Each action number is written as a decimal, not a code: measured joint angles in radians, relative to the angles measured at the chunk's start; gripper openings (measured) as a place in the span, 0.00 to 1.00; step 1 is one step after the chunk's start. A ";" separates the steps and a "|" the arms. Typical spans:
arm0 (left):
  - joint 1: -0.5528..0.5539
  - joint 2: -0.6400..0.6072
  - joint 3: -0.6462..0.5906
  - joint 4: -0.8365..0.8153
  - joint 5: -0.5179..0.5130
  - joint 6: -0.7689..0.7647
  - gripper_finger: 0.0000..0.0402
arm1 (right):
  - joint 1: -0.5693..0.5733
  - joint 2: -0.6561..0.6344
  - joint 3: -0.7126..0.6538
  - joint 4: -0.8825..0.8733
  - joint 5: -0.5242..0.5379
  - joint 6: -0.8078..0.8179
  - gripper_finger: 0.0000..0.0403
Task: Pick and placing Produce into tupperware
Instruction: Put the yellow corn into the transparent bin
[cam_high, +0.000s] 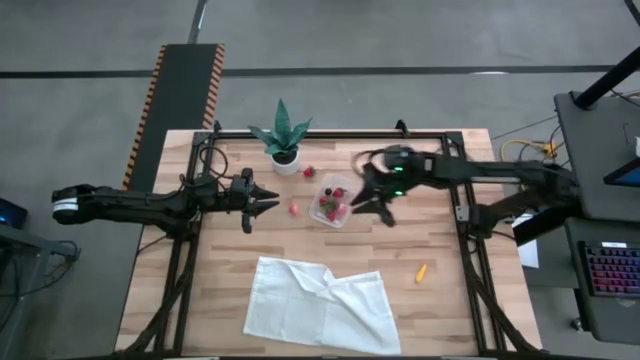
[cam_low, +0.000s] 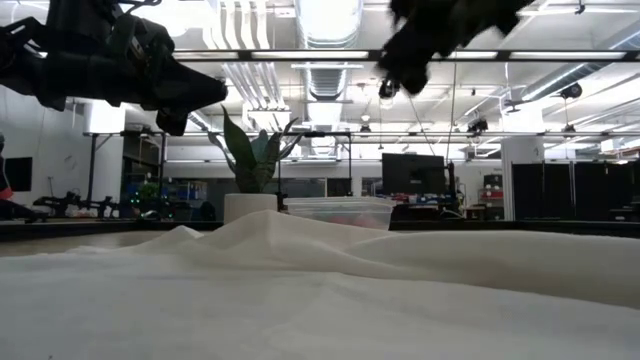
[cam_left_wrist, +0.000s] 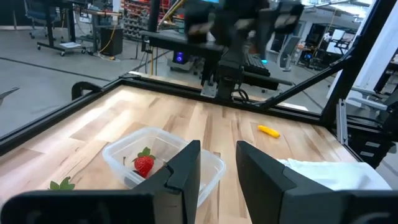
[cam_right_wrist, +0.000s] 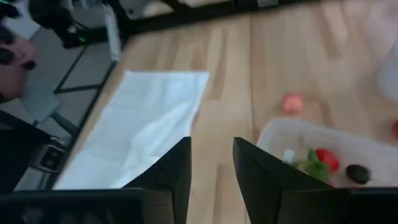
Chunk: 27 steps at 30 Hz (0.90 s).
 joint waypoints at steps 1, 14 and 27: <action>0.000 0.000 0.000 0.000 0.000 0.000 0.22 | 0.017 -0.053 -0.008 -0.020 0.021 0.000 0.27; 0.000 0.000 0.000 0.013 0.000 0.000 0.22 | 0.242 -0.546 -0.080 -0.149 0.381 0.018 0.26; 0.000 0.000 0.000 0.027 0.000 -0.001 0.22 | 0.265 -0.655 -0.101 -0.321 0.389 -0.035 0.25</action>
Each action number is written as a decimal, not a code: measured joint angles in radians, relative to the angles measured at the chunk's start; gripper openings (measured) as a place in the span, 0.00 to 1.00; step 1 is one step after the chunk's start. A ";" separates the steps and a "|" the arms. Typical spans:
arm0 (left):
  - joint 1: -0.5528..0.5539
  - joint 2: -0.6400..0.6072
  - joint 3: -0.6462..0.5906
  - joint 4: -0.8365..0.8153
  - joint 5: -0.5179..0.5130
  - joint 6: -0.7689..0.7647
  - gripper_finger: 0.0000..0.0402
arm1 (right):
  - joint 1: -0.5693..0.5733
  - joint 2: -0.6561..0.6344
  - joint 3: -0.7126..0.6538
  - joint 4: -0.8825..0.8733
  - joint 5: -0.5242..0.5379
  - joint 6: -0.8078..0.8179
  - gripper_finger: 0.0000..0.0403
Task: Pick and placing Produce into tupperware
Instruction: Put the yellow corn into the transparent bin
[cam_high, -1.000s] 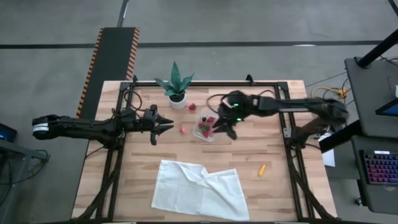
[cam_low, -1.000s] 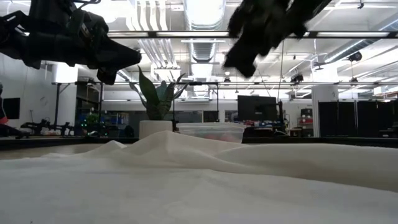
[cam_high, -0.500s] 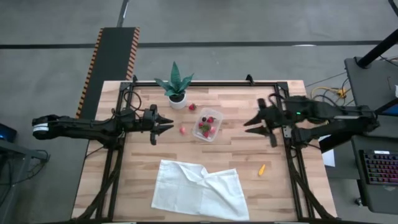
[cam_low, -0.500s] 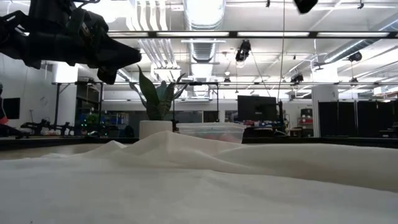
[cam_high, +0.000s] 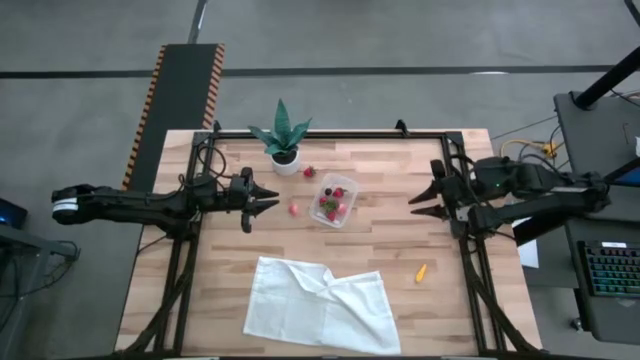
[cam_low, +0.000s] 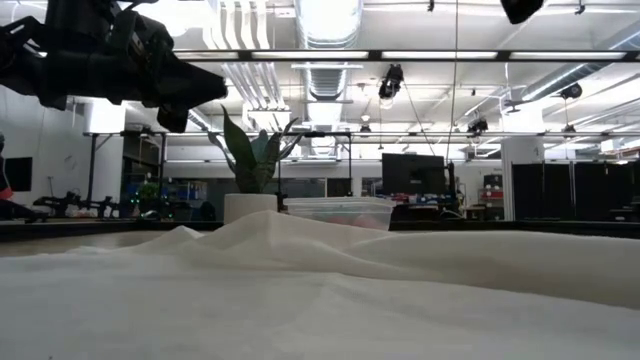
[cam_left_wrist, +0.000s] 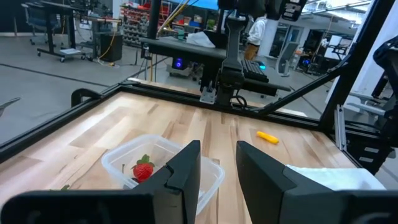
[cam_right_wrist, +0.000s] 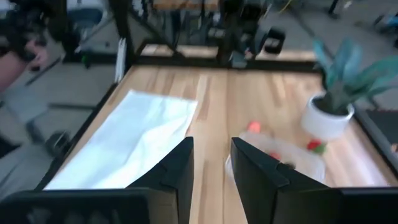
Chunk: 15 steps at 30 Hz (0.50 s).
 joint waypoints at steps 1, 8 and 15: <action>0.000 0.000 0.000 0.000 0.000 0.000 0.22 | 0.005 -0.001 0.013 -0.037 -0.004 0.000 0.25; 0.000 0.000 0.000 0.000 0.000 -0.005 0.22 | 0.098 0.000 0.095 -0.225 -0.096 0.000 0.24; 0.000 0.000 0.000 0.029 -0.006 -0.006 0.22 | 0.268 0.000 0.128 -0.422 -0.054 0.146 0.24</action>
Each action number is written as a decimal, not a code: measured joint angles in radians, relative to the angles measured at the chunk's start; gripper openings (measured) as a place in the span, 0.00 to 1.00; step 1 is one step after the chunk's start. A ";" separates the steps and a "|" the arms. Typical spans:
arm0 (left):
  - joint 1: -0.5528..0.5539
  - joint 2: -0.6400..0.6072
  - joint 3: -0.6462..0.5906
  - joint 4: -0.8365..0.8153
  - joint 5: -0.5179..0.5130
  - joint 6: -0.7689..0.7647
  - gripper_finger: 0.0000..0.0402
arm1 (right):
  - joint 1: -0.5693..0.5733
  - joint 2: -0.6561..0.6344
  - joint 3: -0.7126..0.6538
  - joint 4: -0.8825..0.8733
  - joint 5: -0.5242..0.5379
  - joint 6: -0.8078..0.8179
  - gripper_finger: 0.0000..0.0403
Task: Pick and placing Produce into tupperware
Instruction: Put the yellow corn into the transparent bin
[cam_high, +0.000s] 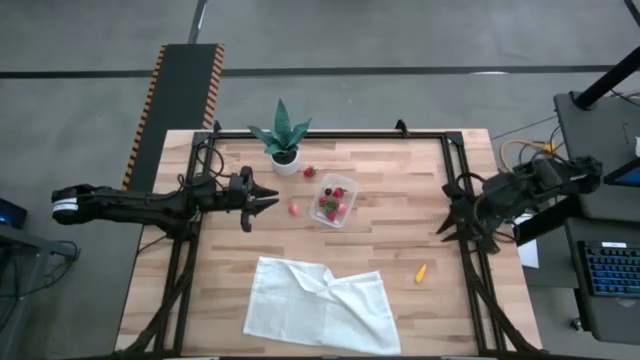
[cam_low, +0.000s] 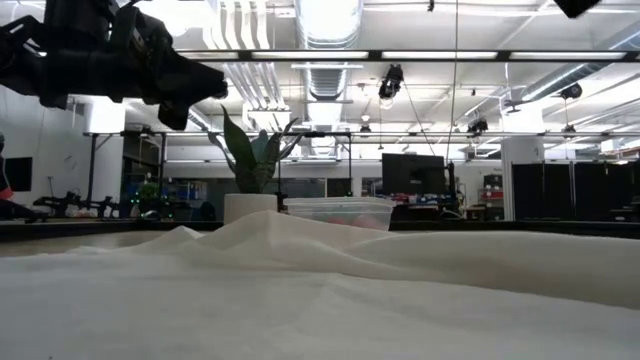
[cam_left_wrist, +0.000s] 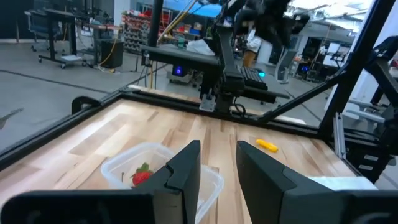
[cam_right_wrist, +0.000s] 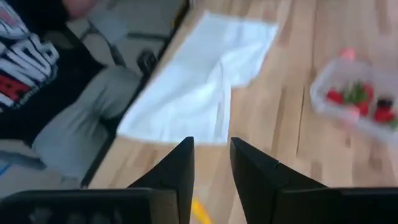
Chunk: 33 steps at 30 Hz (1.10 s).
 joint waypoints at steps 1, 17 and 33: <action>0.000 0.000 0.000 0.005 0.000 -0.001 0.22 | 0.027 0.002 -0.003 -0.018 0.023 0.028 0.24; 0.000 0.000 0.000 0.023 -0.024 0.002 0.22 | 0.242 0.340 -0.158 -0.159 0.217 0.265 0.24; 0.000 0.000 0.000 0.023 -0.027 0.002 0.22 | 0.243 0.625 -0.119 -0.210 0.134 0.285 0.24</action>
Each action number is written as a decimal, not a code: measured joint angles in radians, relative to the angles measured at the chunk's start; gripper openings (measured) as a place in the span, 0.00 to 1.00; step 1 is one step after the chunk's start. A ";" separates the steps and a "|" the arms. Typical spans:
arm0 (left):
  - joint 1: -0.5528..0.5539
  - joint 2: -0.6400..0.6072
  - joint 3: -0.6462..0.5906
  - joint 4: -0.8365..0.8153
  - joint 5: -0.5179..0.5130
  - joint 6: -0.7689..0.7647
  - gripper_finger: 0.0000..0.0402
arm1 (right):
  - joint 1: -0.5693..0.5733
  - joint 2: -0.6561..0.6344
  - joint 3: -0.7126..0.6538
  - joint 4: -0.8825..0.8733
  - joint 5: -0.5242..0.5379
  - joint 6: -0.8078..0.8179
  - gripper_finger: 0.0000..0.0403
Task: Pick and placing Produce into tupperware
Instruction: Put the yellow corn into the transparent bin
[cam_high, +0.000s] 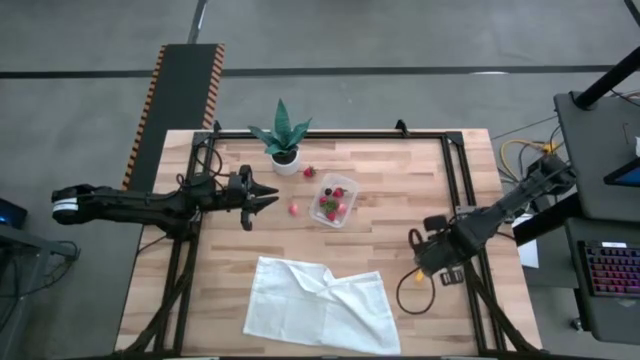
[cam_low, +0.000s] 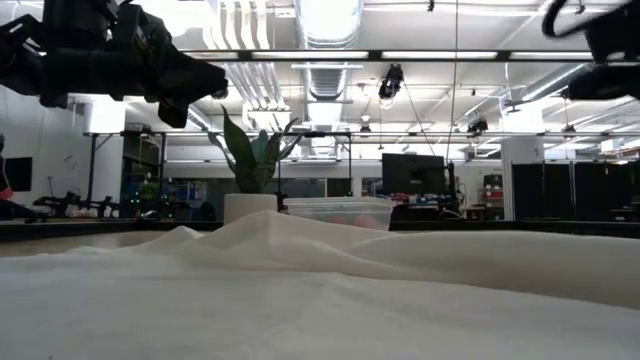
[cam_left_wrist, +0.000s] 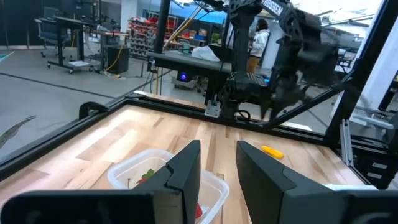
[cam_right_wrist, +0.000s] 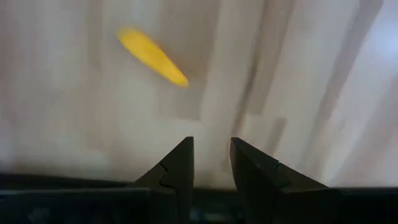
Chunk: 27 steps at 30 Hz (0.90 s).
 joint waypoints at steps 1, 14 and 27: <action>0.000 0.000 0.000 0.000 0.000 0.000 0.22 | 0.005 -0.014 0.012 0.018 0.000 0.017 0.24; 0.000 0.000 0.000 0.000 -0.003 -0.002 0.22 | 0.384 0.032 0.196 0.150 0.335 0.035 0.27; 0.000 0.000 0.000 0.000 -0.019 -0.053 0.22 | 0.427 0.229 0.206 -0.086 0.413 0.040 0.31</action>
